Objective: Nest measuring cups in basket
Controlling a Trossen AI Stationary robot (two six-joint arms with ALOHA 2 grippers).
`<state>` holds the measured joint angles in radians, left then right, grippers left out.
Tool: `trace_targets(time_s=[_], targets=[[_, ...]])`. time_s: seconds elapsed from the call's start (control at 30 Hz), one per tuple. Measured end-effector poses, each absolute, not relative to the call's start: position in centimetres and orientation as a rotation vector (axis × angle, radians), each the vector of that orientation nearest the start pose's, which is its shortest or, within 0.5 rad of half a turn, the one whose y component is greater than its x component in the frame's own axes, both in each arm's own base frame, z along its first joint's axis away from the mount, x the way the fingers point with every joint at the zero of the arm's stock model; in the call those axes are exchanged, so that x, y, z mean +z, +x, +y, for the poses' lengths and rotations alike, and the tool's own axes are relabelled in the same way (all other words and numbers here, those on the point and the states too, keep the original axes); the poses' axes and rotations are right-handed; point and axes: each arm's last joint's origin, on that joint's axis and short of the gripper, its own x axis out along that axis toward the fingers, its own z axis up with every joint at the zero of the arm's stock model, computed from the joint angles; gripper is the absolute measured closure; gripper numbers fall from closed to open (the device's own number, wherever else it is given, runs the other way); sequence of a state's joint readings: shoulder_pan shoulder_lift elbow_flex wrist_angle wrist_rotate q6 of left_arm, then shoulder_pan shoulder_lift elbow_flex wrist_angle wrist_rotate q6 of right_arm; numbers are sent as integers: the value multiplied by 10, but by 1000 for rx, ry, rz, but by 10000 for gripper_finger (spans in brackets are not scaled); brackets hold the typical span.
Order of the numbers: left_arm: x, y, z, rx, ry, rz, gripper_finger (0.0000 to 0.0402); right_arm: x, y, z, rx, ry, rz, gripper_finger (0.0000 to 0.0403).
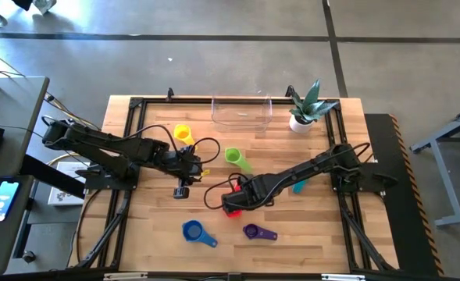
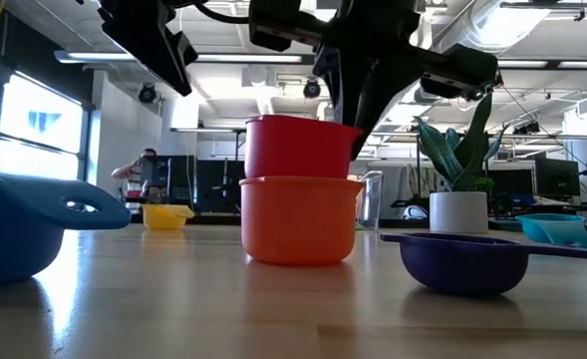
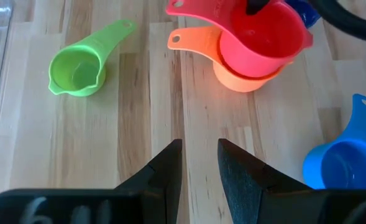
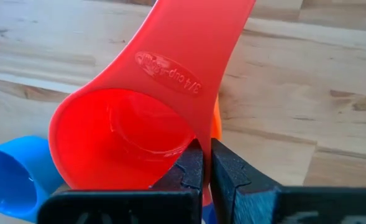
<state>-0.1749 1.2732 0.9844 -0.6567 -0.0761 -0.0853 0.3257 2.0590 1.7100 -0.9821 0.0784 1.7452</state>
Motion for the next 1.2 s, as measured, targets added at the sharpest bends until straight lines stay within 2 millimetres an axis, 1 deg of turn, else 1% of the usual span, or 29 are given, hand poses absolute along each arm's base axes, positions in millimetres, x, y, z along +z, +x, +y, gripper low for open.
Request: trace_targets(time_s=[0.43, 0.53, 0.7, 0.8, 1.2], targets=[[265, 248, -42, -52, 40, 941, 309, 215, 396, 132, -926, 1213, 1093, 401], [265, 248, -42, -52, 40, 941, 309, 215, 396, 131, -927, 1211, 1094, 389], [265, 248, -41, -41, 49, 940, 309, 215, 396, 131, -922, 1191, 1088, 352], [265, 248, -41, -41, 55, 940, 309, 216, 396, 131, -927, 1189, 1077, 338], [265, 247, -41, -40, 56, 944, 309, 217, 393, 129, -950, 1165, 1085, 334]])
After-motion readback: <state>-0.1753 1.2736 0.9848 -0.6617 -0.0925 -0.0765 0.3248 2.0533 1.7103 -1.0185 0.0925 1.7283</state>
